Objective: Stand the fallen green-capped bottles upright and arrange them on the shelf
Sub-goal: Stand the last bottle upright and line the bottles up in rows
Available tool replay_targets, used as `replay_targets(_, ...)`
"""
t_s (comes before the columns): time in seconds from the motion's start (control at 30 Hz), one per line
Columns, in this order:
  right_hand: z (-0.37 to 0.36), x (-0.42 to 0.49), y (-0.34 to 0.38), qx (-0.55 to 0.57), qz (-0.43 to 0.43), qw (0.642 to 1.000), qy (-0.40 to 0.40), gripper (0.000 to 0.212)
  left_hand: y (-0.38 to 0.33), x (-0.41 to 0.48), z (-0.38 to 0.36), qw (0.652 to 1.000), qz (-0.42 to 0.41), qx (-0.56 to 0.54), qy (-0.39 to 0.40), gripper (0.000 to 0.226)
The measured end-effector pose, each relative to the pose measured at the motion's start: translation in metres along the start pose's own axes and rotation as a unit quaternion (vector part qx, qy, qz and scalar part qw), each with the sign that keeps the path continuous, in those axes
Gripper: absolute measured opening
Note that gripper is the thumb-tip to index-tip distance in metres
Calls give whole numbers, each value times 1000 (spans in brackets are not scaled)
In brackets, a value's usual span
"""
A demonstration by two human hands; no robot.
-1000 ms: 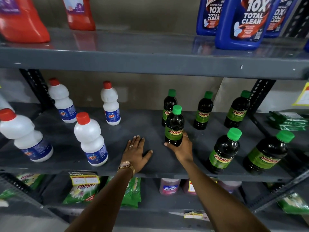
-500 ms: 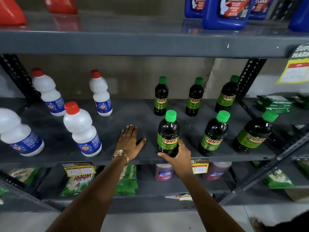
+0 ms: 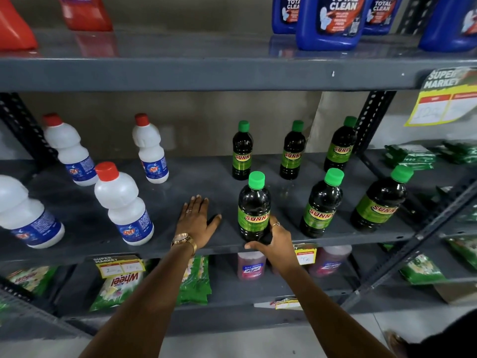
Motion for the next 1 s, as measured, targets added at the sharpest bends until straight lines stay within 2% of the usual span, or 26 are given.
replay_targets(0.17,0,-2,1,7,0,1000,11,79,-3,-3,3,1000,11,-16,-15,69)
replay_targets(0.23,2,-3,3,24,4,1000,14,81,-8,-11,7,997,30,-59,-40,66)
replay_targets(0.33,10,-15,-10,84,17,996,-3,92,-24,-43,16,963,66,-187,-180,55)
replay_targets(0.4,21,-37,-30,115,-9,993,-39,70,-46,-80,17,921,63,-264,-278,52)
replay_targets(0.47,46,-63,-53,120,-28,983,-133,36,-85,-119,8,905,20,-295,-305,49)
replay_targets(0.5,64,-72,-65,131,-40,972,-192,28,-107,-134,1,906,-12,-303,-296,46)
replay_targets(0.57,102,-78,-93,147,-78,941,-295,32,-152,-149,-19,916,-75,-311,-244,46)
replay_targets(0.6,117,-73,-103,139,-97,928,-331,41,-168,-148,-29,921,-101,-316,-205,48)
replay_targets(0.67,151,-55,-125,118,-119,919,-356,67,-203,-134,-44,927,-115,-326,-145,58)
replay_targets(0.73,174,-32,-143,88,-118,932,-331,89,-226,-110,-57,928,-85,-346,-107,76)
replay_targets(0.77,184,-21,-149,73,-112,944,-301,92,-233,-97,-65,927,-60,-358,-99,84)
replay_targets(0.87,195,-8,-156,38,-101,969,-220,67,-237,-65,-82,925,38,-367,-86,100)
replay_targets(0.9,196,-7,-158,29,-97,972,-212,59,-238,-60,-86,931,57,-350,-87,100)
replay_targets(1.0,196,-7,-166,31,-93,977,-191,54,-244,-58,-91,944,69,-302,-117,72)
Point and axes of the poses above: each hand's wrist, its own x-axis towards the middle knuckle, its own z-axis out of the back of the hand, y = z × x, the point moved 4 cm from there along x, towards the middle knuckle, and after that the axes turned 10 degrees about -x, right-handed, at the moved point
